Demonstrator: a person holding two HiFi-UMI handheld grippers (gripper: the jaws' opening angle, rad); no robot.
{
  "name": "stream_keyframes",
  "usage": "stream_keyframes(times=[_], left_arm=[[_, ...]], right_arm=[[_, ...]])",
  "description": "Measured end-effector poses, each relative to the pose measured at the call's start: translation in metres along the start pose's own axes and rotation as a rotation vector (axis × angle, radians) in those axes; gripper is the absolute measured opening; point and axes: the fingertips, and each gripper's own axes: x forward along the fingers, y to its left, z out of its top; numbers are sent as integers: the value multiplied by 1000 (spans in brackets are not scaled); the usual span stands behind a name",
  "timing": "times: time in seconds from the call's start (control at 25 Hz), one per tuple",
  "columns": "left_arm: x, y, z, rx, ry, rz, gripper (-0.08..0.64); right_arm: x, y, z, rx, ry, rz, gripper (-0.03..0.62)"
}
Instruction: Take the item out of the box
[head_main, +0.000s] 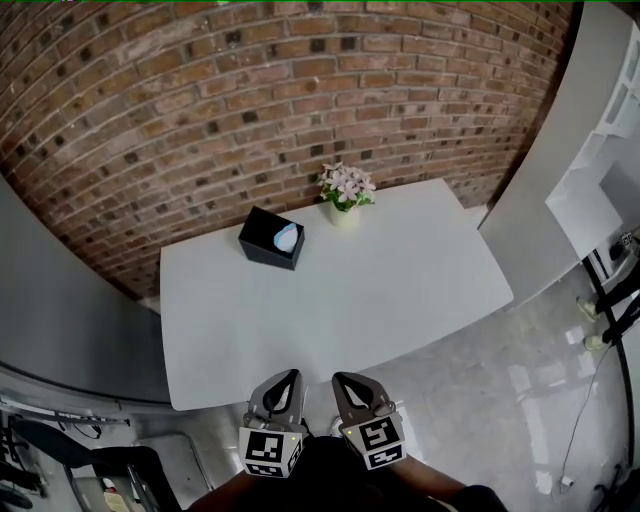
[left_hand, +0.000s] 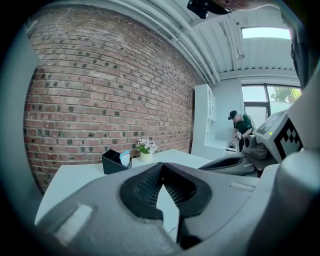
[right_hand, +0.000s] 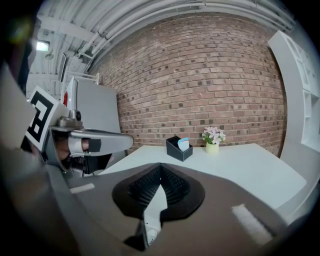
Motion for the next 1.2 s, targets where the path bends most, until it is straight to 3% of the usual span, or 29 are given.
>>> stream_keyframes(times=[0.88, 1.2], left_arm=[[77, 133, 42, -19, -28, -83, 5], [88, 187, 48, -1, -48, -67, 5]], right_arm=[[143, -13, 67, -31, 71, -130, 2], [189, -7, 87, -29, 92, -165, 2]])
